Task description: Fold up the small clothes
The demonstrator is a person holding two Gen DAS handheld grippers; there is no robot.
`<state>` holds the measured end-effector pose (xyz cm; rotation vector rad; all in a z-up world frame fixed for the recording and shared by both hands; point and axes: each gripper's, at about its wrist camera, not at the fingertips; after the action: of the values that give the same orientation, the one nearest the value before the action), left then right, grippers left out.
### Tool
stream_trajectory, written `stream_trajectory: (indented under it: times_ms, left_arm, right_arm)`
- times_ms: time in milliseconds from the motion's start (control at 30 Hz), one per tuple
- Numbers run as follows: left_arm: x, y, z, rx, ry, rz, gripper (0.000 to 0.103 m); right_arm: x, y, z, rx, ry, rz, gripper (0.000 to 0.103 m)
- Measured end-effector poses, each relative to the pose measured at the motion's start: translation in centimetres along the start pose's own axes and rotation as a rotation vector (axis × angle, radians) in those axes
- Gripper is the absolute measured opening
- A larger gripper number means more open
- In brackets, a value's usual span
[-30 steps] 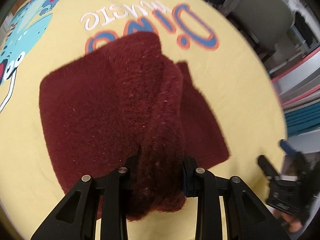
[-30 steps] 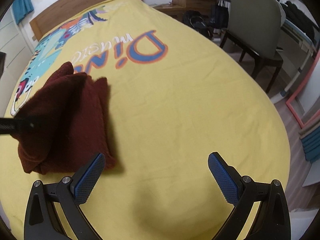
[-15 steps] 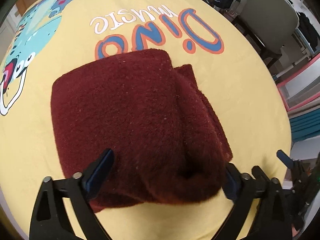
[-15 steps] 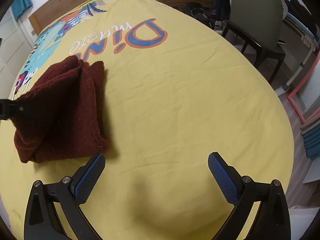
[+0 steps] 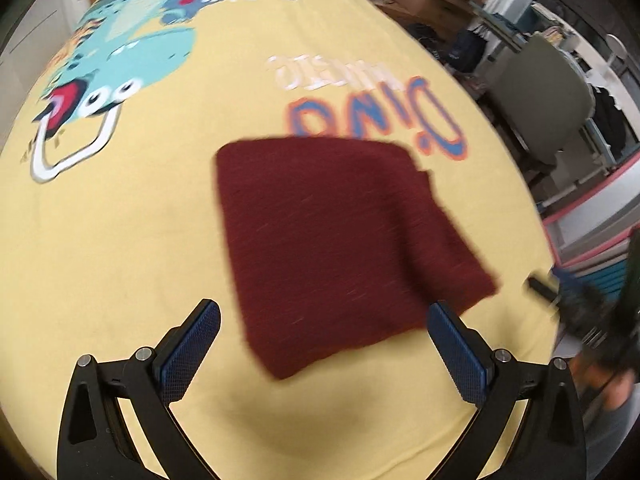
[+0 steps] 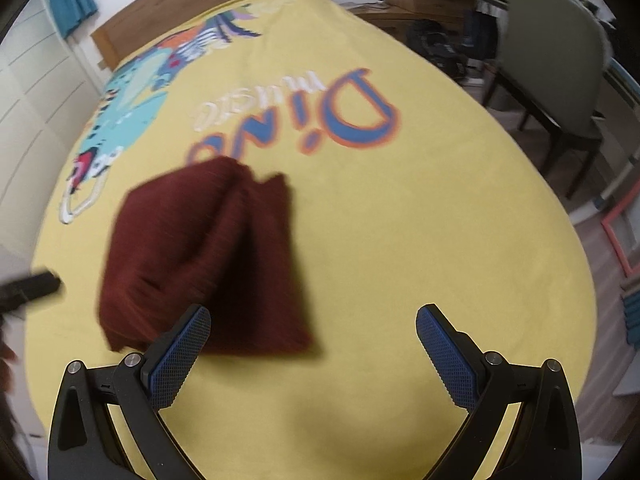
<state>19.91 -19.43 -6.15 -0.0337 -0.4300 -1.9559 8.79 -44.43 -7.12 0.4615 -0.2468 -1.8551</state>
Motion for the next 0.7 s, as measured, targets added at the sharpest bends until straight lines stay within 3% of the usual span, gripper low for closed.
stream_trajectory:
  times_ms: [133, 300, 400, 500, 567, 633, 700]
  left_arm:
    - [-2.7, -1.9, -0.9, -0.027, 0.033, 0.022, 0.102]
    - [-5.1, -3.4, -0.5, -0.034, 0.011, 0.068, 0.102]
    - [-5.9, -3.8, -0.5, -0.036, 0.015, 0.064, 0.102]
    - [-6.5, -4.2, -0.8, -0.041, 0.021, 0.056, 0.102]
    - [-6.7, -4.4, -1.0, -0.049, 0.019, 0.054, 0.102]
    - [-7.0, -4.5, -1.3, -0.052, 0.017, 0.052, 0.102]
    - [-7.2, -4.6, -1.6, -0.055, 0.028, 0.050, 0.102]
  right_arm:
    - [-3.7, 2.5, -1.1, -0.050, 0.045, 0.065, 0.094]
    - [-8.0, 4.6, -4.7, -0.175, 0.098, 0.122, 0.085]
    - [-9.3, 4.6, -7.4, -0.248, 0.108, 0.128, 0.071]
    - [-9.8, 3.9, -10.2, -0.325, 0.078, 0.138, 0.065]
    - [-9.3, 3.1, -11.6, -0.354, 0.062, 0.130, 0.050]
    - [-8.2, 2.6, -11.9, -0.347, 0.094, 0.101, 0.025]
    - [-7.5, 2.5, -11.2, -0.307, 0.093, 0.107, 0.020]
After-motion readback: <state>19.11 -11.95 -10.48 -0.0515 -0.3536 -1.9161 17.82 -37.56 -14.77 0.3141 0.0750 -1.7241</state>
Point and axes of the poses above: each gripper's, at about its wrist camera, not at the fingertips, and z roughly against the way its jaws point, x to its right, y to its top, and after that the axes turned 3 degrees about -x, right-handed
